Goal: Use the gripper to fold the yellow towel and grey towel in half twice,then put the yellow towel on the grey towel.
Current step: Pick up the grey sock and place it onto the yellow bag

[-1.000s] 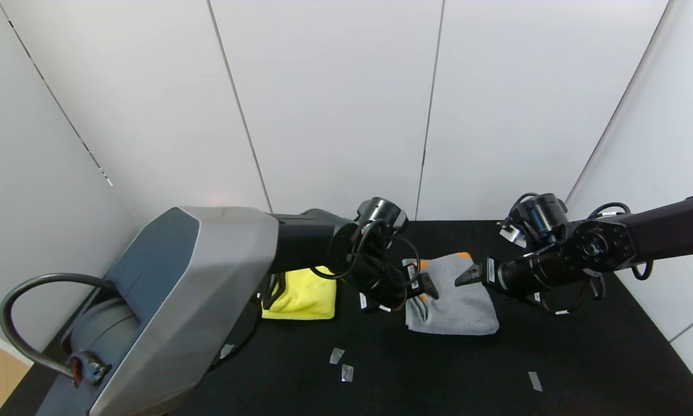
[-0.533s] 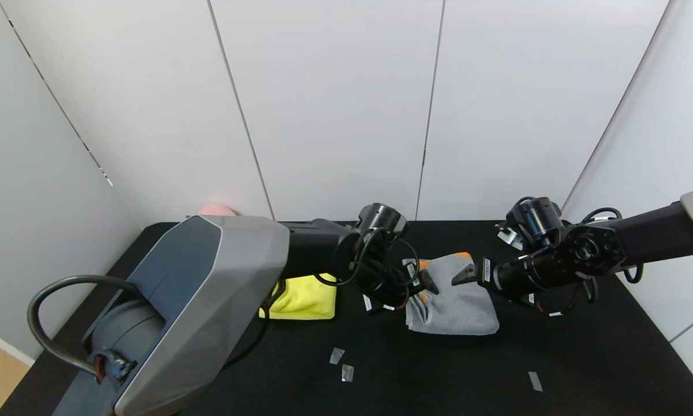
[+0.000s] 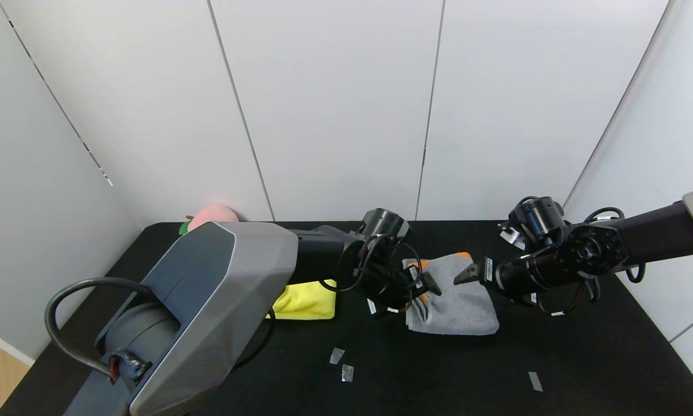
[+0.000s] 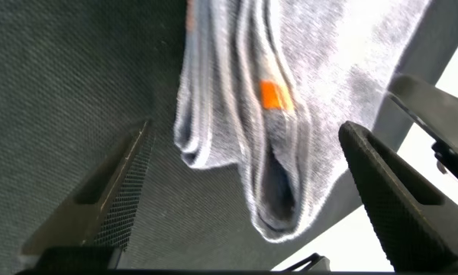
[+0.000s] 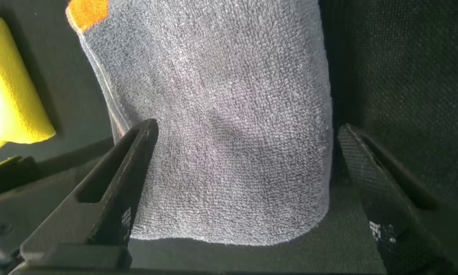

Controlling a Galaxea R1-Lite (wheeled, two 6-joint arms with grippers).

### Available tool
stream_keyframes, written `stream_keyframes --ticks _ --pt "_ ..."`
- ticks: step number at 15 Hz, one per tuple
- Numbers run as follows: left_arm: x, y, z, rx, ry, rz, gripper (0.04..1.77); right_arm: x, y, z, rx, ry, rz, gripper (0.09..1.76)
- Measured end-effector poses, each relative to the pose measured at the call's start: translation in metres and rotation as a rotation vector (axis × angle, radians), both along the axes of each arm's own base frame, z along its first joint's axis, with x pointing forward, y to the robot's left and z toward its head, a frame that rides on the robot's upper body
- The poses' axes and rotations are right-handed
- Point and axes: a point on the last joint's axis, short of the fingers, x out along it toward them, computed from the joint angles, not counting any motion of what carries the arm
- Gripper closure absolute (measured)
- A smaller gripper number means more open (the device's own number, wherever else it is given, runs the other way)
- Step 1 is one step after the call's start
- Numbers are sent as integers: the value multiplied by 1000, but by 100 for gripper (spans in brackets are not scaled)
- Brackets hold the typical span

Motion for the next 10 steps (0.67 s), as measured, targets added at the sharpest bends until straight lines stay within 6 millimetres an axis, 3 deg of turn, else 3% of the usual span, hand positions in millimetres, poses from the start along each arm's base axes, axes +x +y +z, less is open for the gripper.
stream_keyframes --ticks 6,7,10 --pt "-2 -10 -3 -21 -22 -13 9 -1 0 3 2 -6 1 15" --pt "-3 -11 -5 -20 -22 -15 18 -1 0 4 2 -8 0 15" --pt "-2 -11 -8 -15 -19 -14 67 -1 -1 4 2 -10 0 15"
